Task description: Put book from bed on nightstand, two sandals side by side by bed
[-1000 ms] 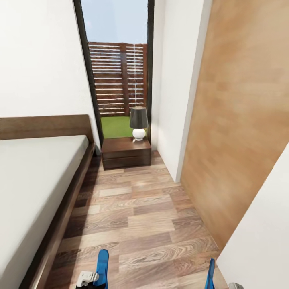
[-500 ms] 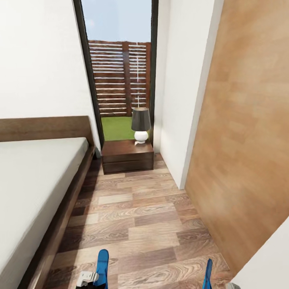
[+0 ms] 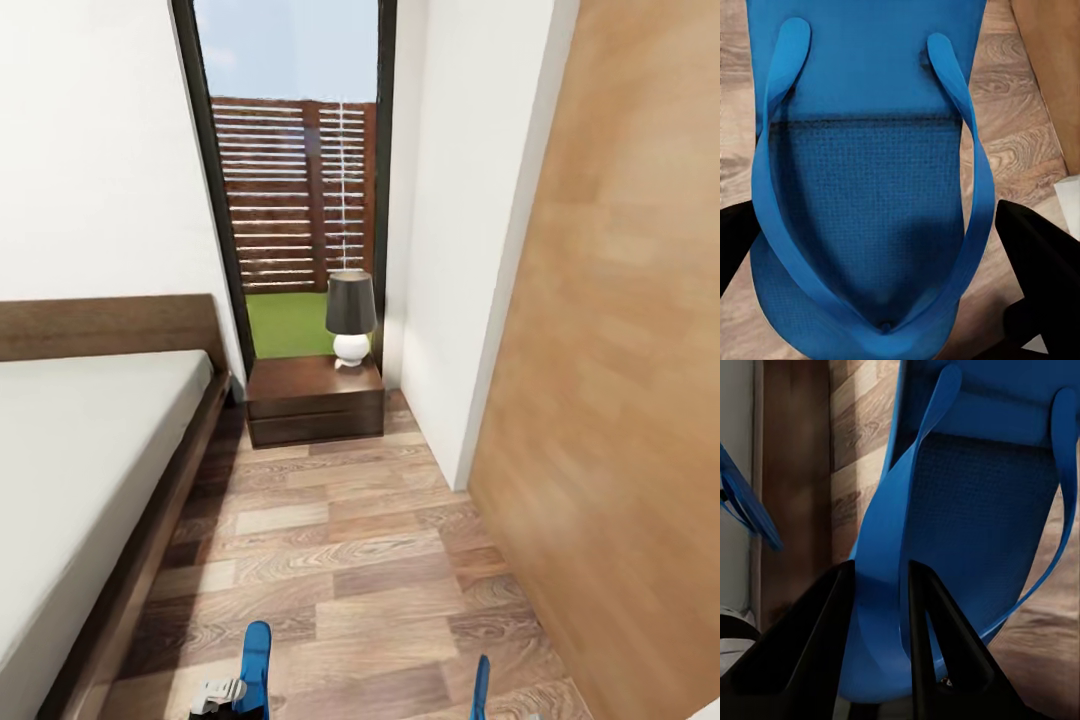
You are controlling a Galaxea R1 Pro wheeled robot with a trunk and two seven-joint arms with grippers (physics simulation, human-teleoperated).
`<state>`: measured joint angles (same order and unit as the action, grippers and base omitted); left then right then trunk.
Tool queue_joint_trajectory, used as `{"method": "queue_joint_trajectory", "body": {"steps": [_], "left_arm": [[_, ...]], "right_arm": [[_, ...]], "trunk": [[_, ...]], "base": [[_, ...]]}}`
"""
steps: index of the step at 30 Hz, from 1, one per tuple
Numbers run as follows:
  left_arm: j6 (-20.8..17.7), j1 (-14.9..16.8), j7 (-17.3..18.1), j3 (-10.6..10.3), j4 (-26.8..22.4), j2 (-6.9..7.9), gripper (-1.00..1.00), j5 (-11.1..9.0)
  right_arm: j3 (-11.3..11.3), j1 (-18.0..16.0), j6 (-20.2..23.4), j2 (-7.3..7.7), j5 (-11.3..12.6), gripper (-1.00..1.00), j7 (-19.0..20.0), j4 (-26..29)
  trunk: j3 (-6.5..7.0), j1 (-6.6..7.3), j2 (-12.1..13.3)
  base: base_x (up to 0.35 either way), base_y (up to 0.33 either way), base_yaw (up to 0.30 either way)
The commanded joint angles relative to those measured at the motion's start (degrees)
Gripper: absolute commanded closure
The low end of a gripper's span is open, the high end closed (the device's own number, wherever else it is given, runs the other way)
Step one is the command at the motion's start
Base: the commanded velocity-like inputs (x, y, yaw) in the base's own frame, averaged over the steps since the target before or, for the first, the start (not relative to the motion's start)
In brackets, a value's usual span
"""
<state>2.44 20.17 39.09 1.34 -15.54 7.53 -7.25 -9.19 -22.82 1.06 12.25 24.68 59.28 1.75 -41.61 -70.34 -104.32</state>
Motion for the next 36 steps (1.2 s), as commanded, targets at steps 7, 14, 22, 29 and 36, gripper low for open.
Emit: {"method": "queue_joint_trajectory", "body": {"steps": [7,14,22,29,36], "left_arm": [[0.1,0.0,0.3,0.2,0.1,0.02,1.0,-0.2],[0.1,0.0,0.3,0.2,0.1,0.0,1.0,-0.1],[0.1,0.0,0.3,0.2,0.1,0.02,1.0,-0.1],[0.1,0.0,0.4,0.2,0.1,0.03,1.0,-0.2],[0.1,0.0,0.4,0.2,0.1,0.03,1.0,-0.2]], "right_arm": [[-0.4,0.0,0.2,0.05,0.5,1.0,0.2,0.0],[-0.4,0.0,0.1,0.05,0.5,1.0,0.2,0.0],[-0.3,0.0,0.1,0.05,0.5,1.0,0.2,0.0],[-0.4,0.0,0.1,0.01,0.5,1.0,0.2,0.0],[-0.4,0.0,0.1,-0.01,0.5,1.0,0.2,0.0]], "trunk": [[-0.05,-0.03,0.0],[-0.05,-0.03,0.0],[-0.05,-0.03,0.0],[-0.05,-0.03,0.0],[-0.05,-0.03,0.0]], "base": [[0.328,0.0,0.0],[0.188,0.0,0.0],[0.027,0.0,0.0],[0.275,0.0,0.0],[0.327,0.0,0.0]]}}
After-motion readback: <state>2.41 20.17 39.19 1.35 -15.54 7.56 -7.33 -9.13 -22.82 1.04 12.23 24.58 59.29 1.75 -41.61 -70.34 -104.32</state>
